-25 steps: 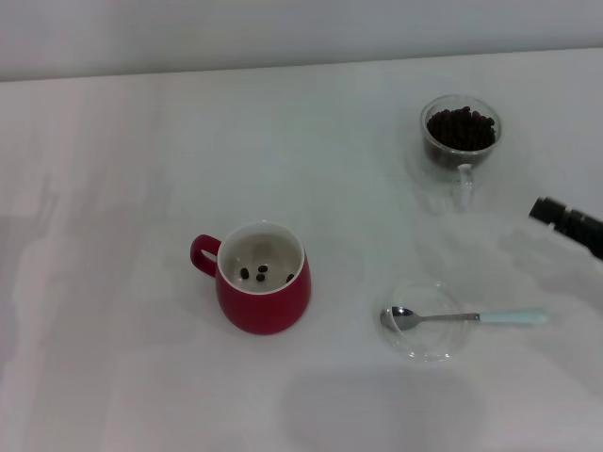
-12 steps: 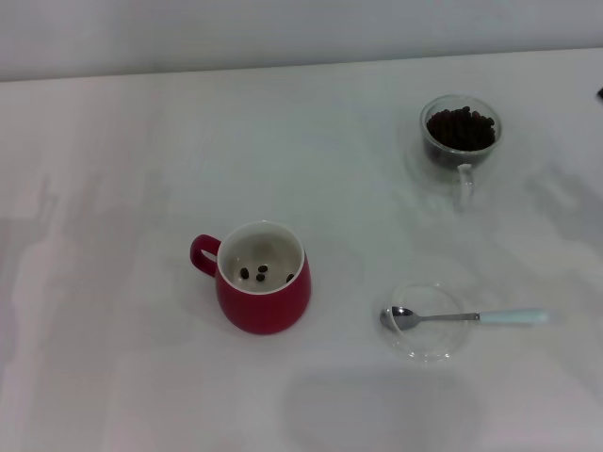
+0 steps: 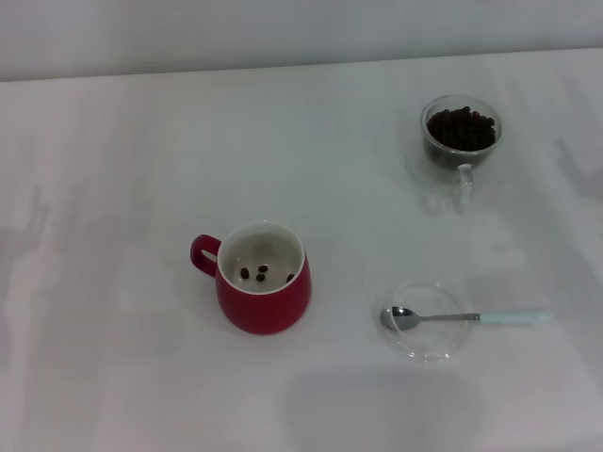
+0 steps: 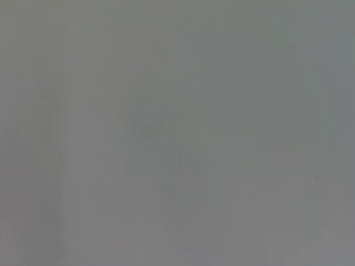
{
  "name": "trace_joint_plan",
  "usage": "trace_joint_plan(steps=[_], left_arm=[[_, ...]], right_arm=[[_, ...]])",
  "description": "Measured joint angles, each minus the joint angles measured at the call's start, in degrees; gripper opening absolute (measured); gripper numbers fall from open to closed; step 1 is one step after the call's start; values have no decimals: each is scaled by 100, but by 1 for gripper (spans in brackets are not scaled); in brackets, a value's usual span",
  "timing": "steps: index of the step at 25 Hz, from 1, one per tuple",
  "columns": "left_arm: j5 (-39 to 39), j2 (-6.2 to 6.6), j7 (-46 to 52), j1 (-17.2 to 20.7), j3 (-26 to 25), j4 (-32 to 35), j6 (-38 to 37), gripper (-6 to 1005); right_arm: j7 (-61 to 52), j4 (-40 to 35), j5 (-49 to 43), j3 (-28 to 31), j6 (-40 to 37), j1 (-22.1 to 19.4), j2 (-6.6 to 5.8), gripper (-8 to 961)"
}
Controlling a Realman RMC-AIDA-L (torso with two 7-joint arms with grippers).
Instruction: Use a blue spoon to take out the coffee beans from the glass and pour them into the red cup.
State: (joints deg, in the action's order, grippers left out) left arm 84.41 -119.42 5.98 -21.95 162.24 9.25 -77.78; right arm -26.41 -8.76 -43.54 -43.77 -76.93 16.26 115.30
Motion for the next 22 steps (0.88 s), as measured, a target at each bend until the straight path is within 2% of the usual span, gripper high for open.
trace_joint_plan(steps=[1,6,22], left_arm=[[2,-8,0,73,0,9,1,800],[5,-10,0,180,0,99,0,800],[14,-20,0,300,-9,156,-1,799]], right_arm=[[104,21,20,0,29,11,2,735],[179,53,67,9,37,23,2,867],[138,257,65,1,296,173,1,861]])
